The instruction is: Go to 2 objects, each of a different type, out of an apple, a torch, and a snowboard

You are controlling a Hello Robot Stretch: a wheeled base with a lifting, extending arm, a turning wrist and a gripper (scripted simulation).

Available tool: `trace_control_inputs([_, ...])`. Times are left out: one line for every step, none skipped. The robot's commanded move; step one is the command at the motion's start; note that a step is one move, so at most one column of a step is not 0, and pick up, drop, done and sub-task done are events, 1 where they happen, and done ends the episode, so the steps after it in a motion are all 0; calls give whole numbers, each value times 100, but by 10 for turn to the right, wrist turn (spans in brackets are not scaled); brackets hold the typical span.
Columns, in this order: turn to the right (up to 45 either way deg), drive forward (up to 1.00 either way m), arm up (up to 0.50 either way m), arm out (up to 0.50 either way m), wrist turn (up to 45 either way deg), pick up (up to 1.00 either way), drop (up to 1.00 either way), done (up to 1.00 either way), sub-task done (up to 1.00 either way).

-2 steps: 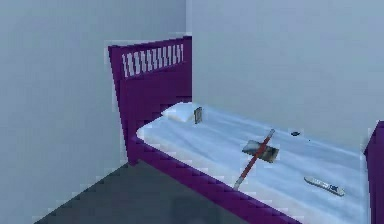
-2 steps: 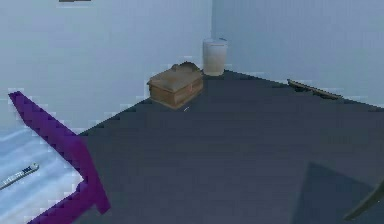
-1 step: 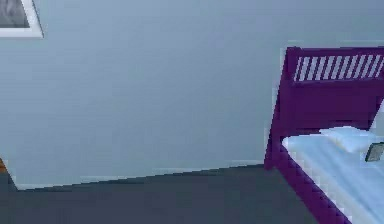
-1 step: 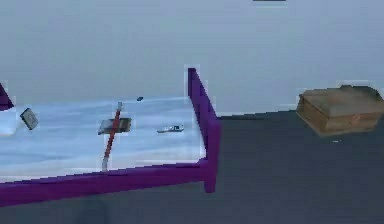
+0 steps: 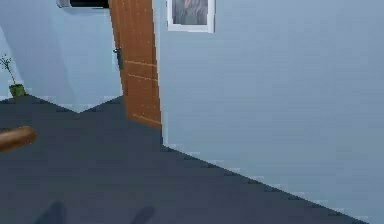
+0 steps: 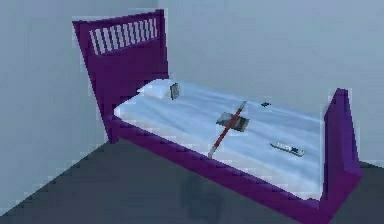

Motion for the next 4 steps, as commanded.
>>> trace_control_inputs([0, 90, 0, 0, 0, 0, 0, 0, 0])
trace_control_inputs([-390, 0, 0, 0, 0, 0, 0, 0, 0])
trace_control_inputs([0, 5, 0, 0, 0, 0, 0, 0, 0])
trace_control_inputs([30, 0, 0, 0, 0, 0, 0, 0, 0])
